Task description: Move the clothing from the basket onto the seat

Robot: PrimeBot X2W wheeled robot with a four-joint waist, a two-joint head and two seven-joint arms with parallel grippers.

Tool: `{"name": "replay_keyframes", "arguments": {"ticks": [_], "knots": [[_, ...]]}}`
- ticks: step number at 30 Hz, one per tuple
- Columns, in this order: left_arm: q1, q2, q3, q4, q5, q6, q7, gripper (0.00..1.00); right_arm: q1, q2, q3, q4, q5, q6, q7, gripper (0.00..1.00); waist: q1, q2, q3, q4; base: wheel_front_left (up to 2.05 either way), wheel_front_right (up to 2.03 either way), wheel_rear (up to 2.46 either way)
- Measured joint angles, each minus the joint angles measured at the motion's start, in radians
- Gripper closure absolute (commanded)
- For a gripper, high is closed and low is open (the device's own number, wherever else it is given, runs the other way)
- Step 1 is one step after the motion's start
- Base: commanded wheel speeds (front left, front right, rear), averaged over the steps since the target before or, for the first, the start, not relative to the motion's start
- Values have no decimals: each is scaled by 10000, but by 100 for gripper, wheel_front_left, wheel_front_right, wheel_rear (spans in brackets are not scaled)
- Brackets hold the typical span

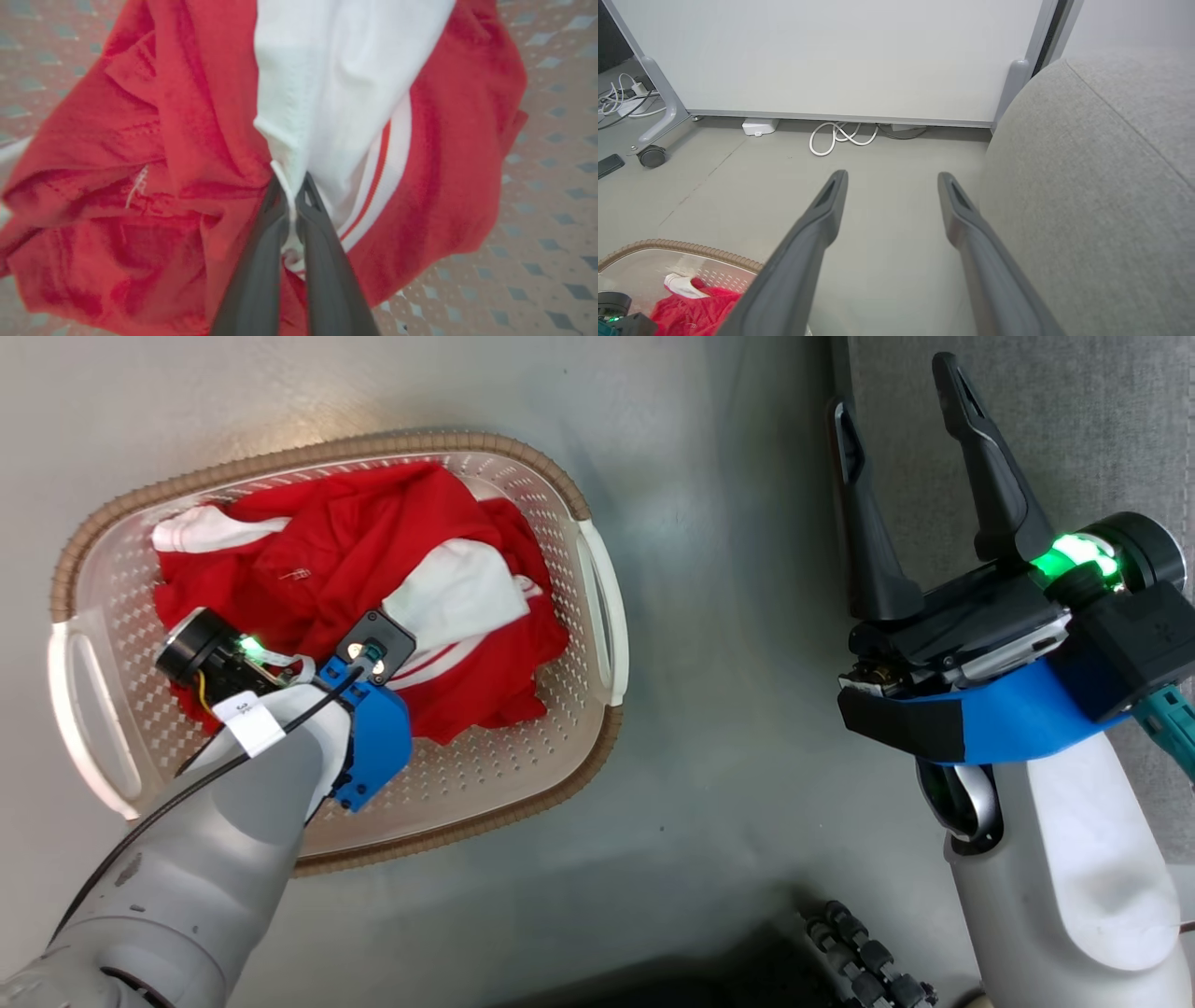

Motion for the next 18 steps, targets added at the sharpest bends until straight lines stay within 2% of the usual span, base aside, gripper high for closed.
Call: {"name": "replay_keyframes", "arguments": {"ticks": [10, 18], "knots": [[121, -587, 42, -359, -619, 0, -1103, 100, 26, 2, -221, 255, -196, 0, -2, 0, -1, 0, -1003, 354, 0, 0, 0], [540, -713, 416, -1152, -972, 2, -1302, 100, 255, 2, -263, 548, -316, 0, 0, 0, -1, 0, -2124, 764, 0, 0, 0]]}}
